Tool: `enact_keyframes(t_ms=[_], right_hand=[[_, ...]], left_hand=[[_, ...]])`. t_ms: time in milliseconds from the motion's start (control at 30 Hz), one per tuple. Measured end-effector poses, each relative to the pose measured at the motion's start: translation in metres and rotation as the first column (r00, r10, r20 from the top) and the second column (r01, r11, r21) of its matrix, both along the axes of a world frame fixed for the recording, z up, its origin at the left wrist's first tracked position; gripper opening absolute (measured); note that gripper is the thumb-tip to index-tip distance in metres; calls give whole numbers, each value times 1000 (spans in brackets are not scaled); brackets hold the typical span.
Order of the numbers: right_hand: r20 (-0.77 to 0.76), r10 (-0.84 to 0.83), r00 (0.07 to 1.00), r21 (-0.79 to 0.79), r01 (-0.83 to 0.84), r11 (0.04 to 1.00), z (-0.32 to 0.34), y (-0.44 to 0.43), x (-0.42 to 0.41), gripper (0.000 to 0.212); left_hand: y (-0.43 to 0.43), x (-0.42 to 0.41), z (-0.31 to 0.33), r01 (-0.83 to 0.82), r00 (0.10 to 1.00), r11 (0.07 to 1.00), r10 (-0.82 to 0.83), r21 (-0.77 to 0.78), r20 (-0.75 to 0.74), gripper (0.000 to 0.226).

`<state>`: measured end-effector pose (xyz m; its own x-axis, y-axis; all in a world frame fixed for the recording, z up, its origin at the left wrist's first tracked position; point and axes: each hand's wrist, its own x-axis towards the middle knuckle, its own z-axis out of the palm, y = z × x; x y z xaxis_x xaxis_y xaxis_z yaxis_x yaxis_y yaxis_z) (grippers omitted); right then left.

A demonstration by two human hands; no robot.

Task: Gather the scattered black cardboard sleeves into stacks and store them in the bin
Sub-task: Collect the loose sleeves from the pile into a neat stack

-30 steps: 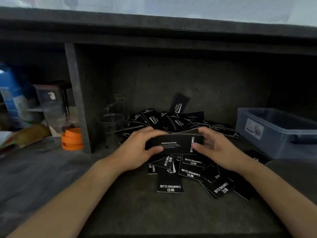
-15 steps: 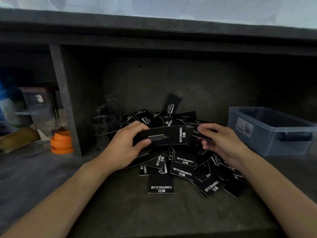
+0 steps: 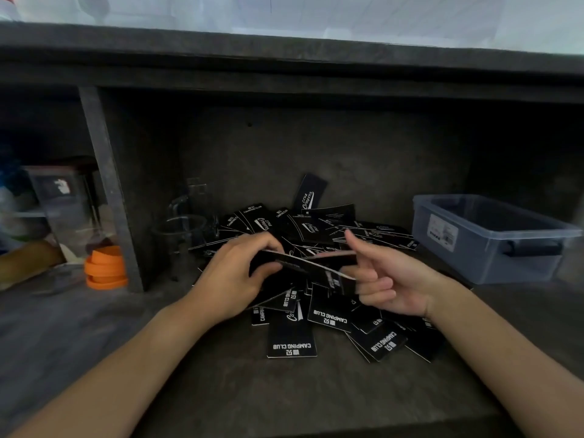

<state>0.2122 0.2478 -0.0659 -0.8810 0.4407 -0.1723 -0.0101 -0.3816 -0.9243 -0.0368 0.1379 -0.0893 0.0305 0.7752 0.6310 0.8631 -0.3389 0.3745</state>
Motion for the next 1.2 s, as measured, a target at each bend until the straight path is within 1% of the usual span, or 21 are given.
enact_keyframes(t_ms=[33, 67, 100, 133, 167, 200, 233, 267, 300, 367, 433, 533, 667, 700, 767, 900, 967, 1000, 1067, 1133, 1200], right_hand=[[13, -38, 999, 84, 36, 996, 1, -1, -1, 54], [22, -145, 989, 200, 137, 970, 0, 1, -3, 59], [20, -290, 957, 358, 264, 895, -3, 3, -4, 59], [-1, -437, 900, 546, 366, 754, -6, 5, -3, 57], [-34, -547, 837, 720, 400, 568, -9, 5, -3, 55], [-50, -592, 804, 842, 353, 409, -13, 5, -2, 57], [-10, -581, 814, 914, 243, 325, -15, 4, -1, 65], [89, -552, 829, 953, 91, 290, -19, 2, -1, 80], [186, -538, 822, 968, -58, 246, -21, 0, -2, 95], [276, -564, 778, 959, -262, 108, -25, -2, -6, 115], [270, -600, 753, 952, -304, 46, -27, -3, -11, 115], [193, -613, 766, 974, -223, 28, -27, 2, -10, 90], [99, -562, 821, 995, -99, 32, -27, 13, -4, 56], [72, -558, 827, 997, -78, 14, -26, 15, -2, 45], [-18, -577, 816, 997, -27, -69, -24, 18, 2, 29], [-190, -596, 780, 947, -13, -320, -23, 24, -2, 22], [-324, -533, 781, 908, 100, -406, -23, 25, -2, 20], [-396, -481, 782, 882, 178, -437, -21, 24, -1, 19], [-490, -375, 787, 838, 307, -452, -16, 17, 5, 20], [-530, -298, 794, 814, 377, -442, -11, 9, 9, 24], [-535, -247, 808, 808, 404, -430, -11, 4, 10, 26]], left_hand=[[0, -2, 2, -23, 1000, 998, 22, 56, 16, 21], [-1, -6, 6, -54, 998, 991, 49, 118, 49, 25], [-2, -11, 10, -90, 993, 981, 75, 171, 95, 32], [-4, -17, 13, -120, 986, 972, 94, 200, 136, 41], [-6, -23, 15, -143, 982, 971, 115, 193, 147, 51], [-7, -29, 15, -155, 984, 977, 139, 147, 109, 59], [-7, -34, 13, -163, 986, 984, 162, 66, 29, 65], [-5, -36, 8, -165, 985, 986, 163, -29, -60, 68], [-4, -36, 3, -164, 982, 979, 149, -123, -119, 69], [-2, -33, -2, -176, 979, 957, 147, -232, -138, 70], [-1, -34, -1, -183, 980, 958, 161, -220, -114, 64], [-2, -34, 2, -179, 984, 966, 176, -185, -36, 49], [-4, -35, 6, -193, 978, 961, 204, -199, 37, 45], [-5, -35, 7, -193, 978, 960, 204, -201, 39, 45], [-6, -34, 8, -192, 978, 962, 204, -195, 40, 45], [-6, -33, 8, -189, 974, 969, 205, -156, 95, 44], [-4, -33, 9, -179, 965, 977, 197, -117, 171, 38], [-4, -32, 11, -159, 954, 983, 178, -95, 241, 34], [-5, -30, 14, -75, 897, 997, 83, -35, 433, 28], [-7, -28, 18, 16, 791, 999, -39, 43, 611, 28], [-8, -28, 18, 89, 703, 995, -101, 54, 704, 28]])
